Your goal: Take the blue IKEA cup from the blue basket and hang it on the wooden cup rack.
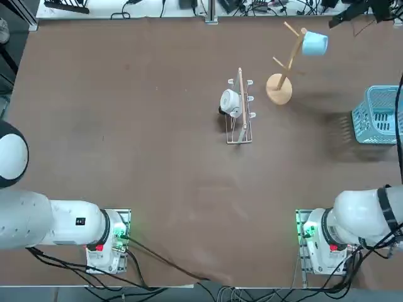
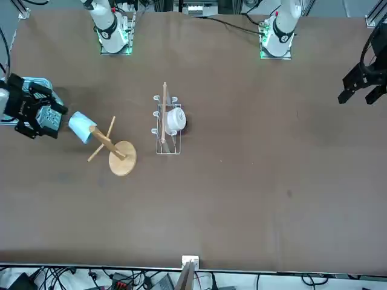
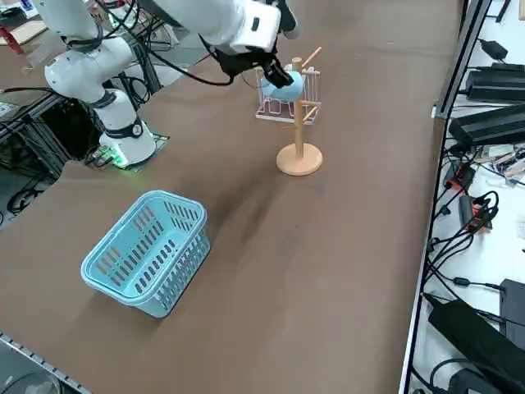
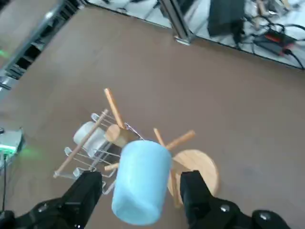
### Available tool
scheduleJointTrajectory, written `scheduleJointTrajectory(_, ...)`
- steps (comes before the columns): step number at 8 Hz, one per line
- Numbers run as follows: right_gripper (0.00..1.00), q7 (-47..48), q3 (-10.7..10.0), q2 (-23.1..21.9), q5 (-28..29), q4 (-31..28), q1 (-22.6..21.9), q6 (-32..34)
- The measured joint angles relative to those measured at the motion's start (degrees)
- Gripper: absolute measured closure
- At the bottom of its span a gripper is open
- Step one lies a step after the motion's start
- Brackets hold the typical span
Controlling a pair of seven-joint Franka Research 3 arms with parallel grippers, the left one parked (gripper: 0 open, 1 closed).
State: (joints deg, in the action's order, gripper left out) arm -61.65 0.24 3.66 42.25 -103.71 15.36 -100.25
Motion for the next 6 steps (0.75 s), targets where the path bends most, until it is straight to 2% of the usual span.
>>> scheduleJointTrajectory(2,0.00,16.03,0.11,-1.30,-13.12,6.93,-1.45,4.32)
scheduleJointTrajectory(4,0.00,33.36,0.31,-2.51,-28.51,12.75,-5.18,9.71)
scheduleJointTrajectory(6,0.00,48.91,0.45,-2.46,-38.48,14.22,-8.58,11.63)
